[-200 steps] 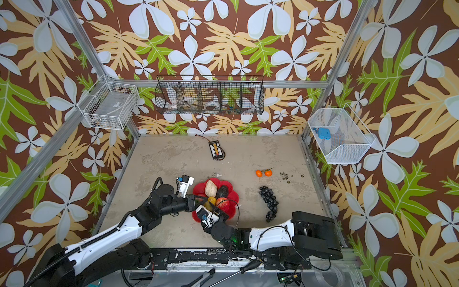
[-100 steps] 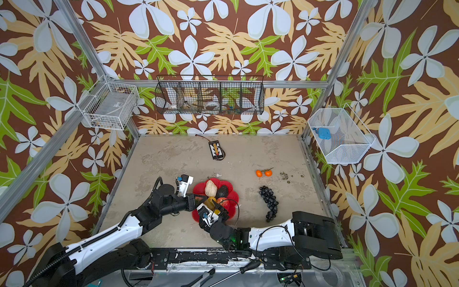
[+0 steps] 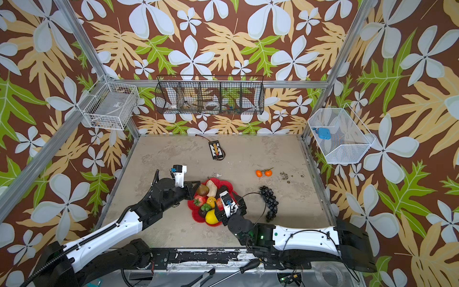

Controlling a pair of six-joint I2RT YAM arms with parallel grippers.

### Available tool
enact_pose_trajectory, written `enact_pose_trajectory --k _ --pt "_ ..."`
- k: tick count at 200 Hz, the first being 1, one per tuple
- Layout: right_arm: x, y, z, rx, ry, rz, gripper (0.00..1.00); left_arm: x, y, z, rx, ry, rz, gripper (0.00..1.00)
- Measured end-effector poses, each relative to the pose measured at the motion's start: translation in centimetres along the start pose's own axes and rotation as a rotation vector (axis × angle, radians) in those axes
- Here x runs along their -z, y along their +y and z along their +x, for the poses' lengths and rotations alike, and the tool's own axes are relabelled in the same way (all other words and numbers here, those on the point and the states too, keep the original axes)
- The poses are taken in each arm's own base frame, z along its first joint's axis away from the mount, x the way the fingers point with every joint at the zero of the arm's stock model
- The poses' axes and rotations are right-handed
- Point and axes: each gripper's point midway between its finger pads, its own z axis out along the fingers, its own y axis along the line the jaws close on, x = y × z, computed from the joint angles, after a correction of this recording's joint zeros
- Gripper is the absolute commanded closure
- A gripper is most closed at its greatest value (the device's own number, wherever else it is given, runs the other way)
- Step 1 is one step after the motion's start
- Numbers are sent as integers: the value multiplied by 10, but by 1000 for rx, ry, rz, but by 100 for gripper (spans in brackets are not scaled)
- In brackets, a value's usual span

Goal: Place and organize the fake fruits in the fruit bowl
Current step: 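Open the right gripper and draw it back while the left holds the pear, then lower the pear into the bowl with the left while the right moves off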

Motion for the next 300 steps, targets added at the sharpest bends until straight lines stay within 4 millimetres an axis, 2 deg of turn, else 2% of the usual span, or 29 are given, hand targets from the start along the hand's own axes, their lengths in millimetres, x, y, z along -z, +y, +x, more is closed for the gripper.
enact_pose_trajectory --k 35,83,136,163,187,238,294,300 --pt "13 -22 14 -53 27 21 19 -16 20 -5 -51 -31 -122 100" --pt "22 -37 27 -90 54 39 20 -35 36 -4 -103 -32 -219 100" --pt "34 -57 18 -128 23 80 21 -47 53 11 -127 -5 -269 100" --pt "39 -62 14 -158 14 83 22 -52 61 22 -136 14 -290 100" --pt "39 -64 18 -148 30 90 22 -55 66 28 -137 17 -296 100" --pt "41 -69 16 -146 36 117 23 -58 64 29 -123 13 -277 75" --pt "42 -79 14 -156 35 156 24 -53 60 24 -102 -3 -262 66" --pt "42 -81 14 -159 38 164 21 -52 59 23 -101 -6 -259 65"
